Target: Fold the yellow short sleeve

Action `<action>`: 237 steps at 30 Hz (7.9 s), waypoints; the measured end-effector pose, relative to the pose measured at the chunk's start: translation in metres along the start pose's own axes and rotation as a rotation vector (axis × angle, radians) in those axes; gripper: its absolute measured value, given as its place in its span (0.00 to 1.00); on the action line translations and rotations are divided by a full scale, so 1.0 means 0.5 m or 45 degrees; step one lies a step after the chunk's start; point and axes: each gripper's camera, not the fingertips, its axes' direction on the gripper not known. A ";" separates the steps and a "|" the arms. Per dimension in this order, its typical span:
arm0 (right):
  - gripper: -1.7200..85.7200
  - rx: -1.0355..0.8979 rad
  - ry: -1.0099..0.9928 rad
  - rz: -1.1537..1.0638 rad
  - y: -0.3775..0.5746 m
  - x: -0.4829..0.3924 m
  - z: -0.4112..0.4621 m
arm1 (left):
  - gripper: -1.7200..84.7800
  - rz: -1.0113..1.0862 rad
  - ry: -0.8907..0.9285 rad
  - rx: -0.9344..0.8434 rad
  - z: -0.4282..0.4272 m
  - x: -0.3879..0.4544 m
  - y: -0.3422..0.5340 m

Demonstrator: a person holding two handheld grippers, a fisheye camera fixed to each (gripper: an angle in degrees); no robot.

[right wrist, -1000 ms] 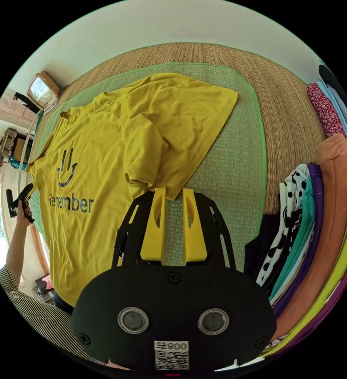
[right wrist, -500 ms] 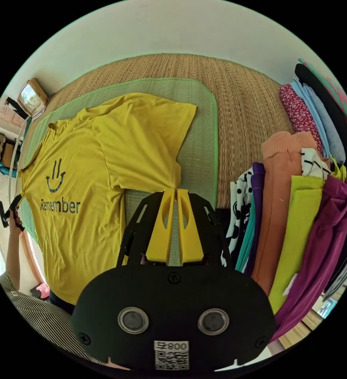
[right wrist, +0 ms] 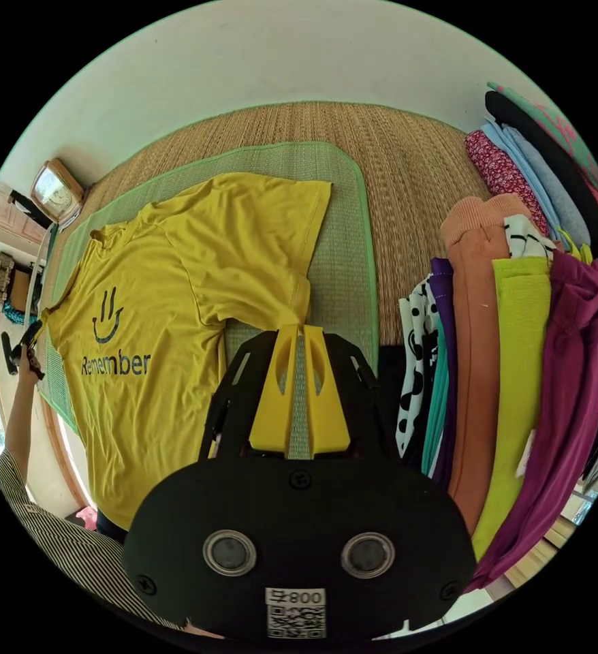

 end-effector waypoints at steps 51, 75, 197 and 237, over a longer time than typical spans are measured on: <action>0.09 0.172 -0.210 -0.171 -0.151 -0.058 -0.002 | 0.09 0.238 0.284 0.041 -0.054 0.243 -0.071; 0.08 0.176 -0.363 -0.864 -0.407 -0.379 0.123 | 0.05 0.683 0.325 -0.279 0.249 0.824 -0.292; 0.04 0.493 -0.458 0.073 0.025 0.234 0.619 | 0.03 1.514 0.339 -0.292 0.522 2.147 -0.143; 0.02 0.419 -0.440 0.199 -0.086 0.079 0.593 | 0.02 0.814 0.369 -0.430 0.521 1.132 -0.020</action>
